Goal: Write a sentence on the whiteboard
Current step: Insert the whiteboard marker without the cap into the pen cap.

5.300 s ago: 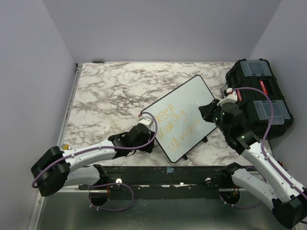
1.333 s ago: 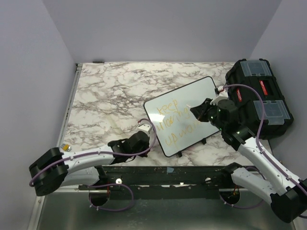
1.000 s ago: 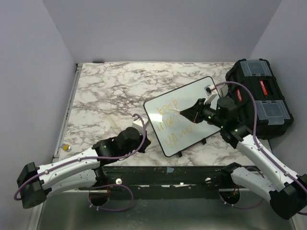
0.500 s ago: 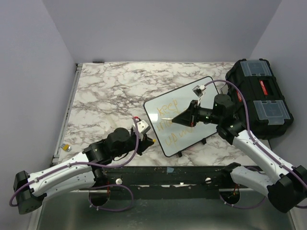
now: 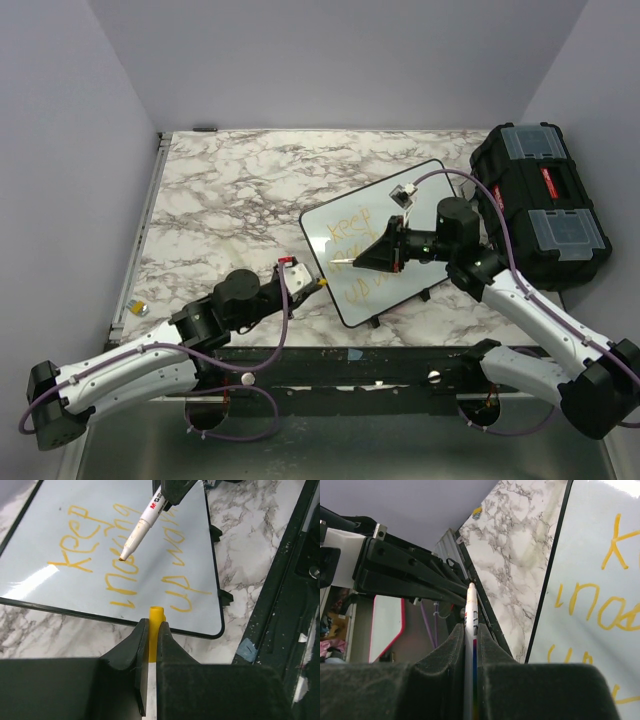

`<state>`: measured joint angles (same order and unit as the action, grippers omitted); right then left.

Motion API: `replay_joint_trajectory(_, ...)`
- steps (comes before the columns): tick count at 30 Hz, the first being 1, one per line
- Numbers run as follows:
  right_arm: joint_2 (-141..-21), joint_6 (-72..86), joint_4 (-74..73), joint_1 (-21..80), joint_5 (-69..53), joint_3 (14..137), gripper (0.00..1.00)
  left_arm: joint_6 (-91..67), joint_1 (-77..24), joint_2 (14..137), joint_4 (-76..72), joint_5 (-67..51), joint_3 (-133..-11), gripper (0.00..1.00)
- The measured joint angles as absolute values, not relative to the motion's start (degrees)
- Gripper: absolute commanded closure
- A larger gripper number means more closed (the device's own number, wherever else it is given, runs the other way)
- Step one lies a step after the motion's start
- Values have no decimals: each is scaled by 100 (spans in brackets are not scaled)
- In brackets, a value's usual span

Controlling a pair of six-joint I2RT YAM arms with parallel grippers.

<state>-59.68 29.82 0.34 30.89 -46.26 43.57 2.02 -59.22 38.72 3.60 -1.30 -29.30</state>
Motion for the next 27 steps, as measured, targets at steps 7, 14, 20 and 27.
replay_joint_trajectory(7,-5920,2923,-388,3138,-4617,4401,99,902,-5922,3483,-78,-115,-2582,100)
replay_joint_trajectory(14,-5795,2891,-635,3183,-4613,4410,99,1245,-5922,3881,-148,-108,-2692,100)
replay_joint_trajectory(20,-5795,2884,-703,3227,-4611,4410,99,1391,-5922,3955,-158,-108,-2711,100)
replay_joint_trajectory(27,-5878,2884,-718,3275,-4589,4410,99,1498,-5920,3828,-246,-110,-2738,100)
